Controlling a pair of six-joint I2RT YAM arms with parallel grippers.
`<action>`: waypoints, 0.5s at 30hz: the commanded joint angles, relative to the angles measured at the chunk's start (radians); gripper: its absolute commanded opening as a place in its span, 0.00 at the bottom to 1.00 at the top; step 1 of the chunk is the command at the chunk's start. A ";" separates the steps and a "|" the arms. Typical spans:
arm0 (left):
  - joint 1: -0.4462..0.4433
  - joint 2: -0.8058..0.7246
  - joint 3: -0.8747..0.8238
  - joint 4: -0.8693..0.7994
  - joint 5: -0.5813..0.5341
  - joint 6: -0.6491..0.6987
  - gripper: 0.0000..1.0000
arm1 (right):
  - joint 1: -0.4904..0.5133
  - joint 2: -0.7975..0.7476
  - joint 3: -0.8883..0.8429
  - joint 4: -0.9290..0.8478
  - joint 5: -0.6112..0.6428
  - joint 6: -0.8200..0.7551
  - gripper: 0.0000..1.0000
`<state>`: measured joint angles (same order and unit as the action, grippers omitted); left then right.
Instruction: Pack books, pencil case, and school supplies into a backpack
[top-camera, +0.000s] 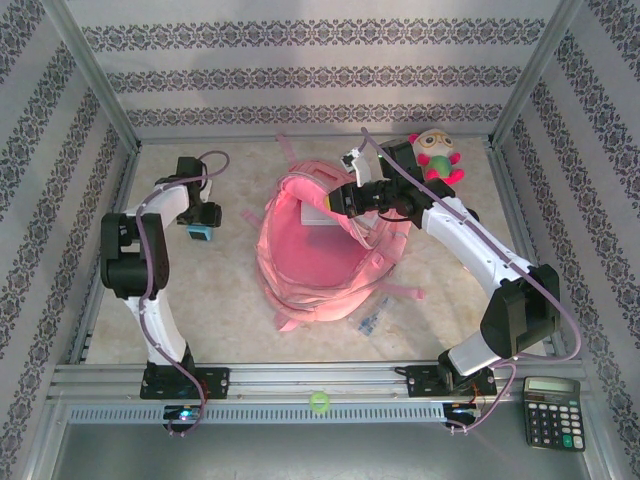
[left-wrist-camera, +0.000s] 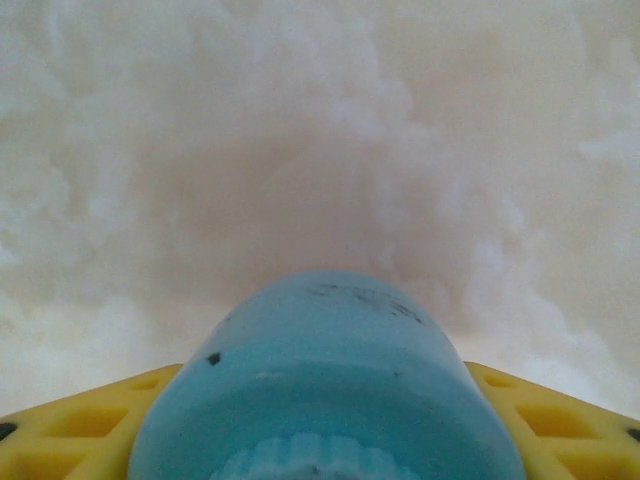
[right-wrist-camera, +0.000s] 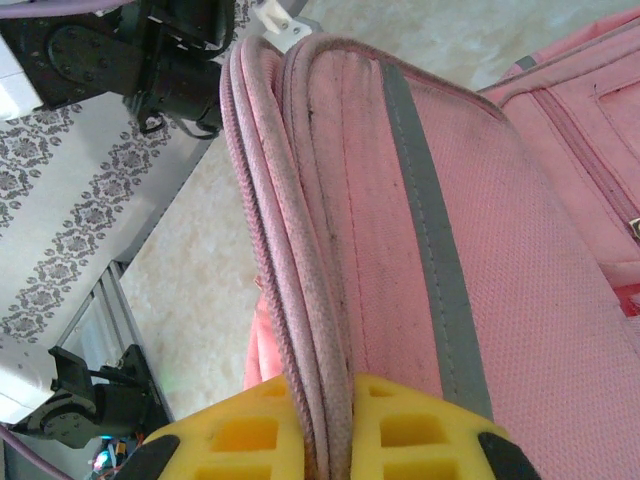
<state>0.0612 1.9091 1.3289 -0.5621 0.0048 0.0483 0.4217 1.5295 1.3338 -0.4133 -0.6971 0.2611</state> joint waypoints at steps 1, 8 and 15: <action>0.009 -0.147 -0.043 -0.014 0.038 -0.021 0.50 | 0.005 -0.008 0.041 0.064 -0.028 0.018 0.00; -0.025 -0.491 -0.188 0.041 0.301 -0.078 0.42 | 0.005 0.008 0.054 0.104 -0.031 0.090 0.00; -0.148 -0.694 -0.400 0.338 0.608 -0.569 0.38 | 0.008 0.014 0.042 0.179 0.028 0.184 0.00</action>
<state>-0.0170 1.2327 0.9989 -0.3836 0.4496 -0.2600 0.4232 1.5486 1.3396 -0.3637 -0.6807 0.3664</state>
